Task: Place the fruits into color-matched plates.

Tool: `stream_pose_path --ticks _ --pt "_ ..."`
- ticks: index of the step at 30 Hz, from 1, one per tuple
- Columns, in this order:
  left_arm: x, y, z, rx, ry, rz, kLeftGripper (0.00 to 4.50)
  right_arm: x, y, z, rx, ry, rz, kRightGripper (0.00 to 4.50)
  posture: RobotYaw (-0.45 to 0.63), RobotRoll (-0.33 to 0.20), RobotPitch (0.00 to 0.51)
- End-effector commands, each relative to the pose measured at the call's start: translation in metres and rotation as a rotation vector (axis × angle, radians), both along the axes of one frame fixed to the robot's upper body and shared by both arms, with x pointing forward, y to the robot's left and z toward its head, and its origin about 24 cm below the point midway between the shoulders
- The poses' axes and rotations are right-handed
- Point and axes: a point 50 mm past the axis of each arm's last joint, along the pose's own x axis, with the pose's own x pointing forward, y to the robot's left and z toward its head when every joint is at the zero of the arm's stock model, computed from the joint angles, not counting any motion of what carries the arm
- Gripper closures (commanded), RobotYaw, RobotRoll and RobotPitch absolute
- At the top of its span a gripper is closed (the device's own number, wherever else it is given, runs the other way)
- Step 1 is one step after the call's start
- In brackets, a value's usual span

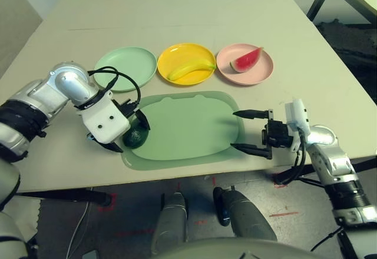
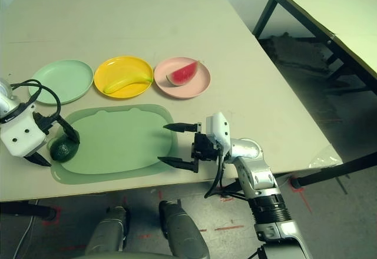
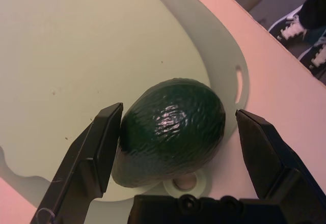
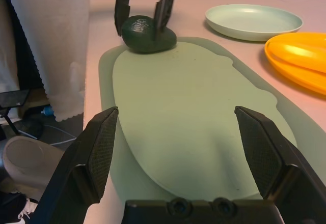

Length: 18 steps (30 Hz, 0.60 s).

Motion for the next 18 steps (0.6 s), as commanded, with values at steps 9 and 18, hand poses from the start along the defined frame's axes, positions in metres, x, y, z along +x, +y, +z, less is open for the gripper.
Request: stream_pose_path --ticks 9,18 --pt "0.0024 -0.0013 -0.0020 0.006 -0.006 0.048 0.00 -0.0045 0.0010 -0.0021 -0.005 0.007 0.022 0.02 -0.15 0.000 0.158" --pt "-0.0034 0.0003 -0.0037 0.039 -0.012 -0.002 0.00 -0.0023 0.0003 0.0001 -0.004 0.003 0.018 0.02 -0.15 0.000 0.158"
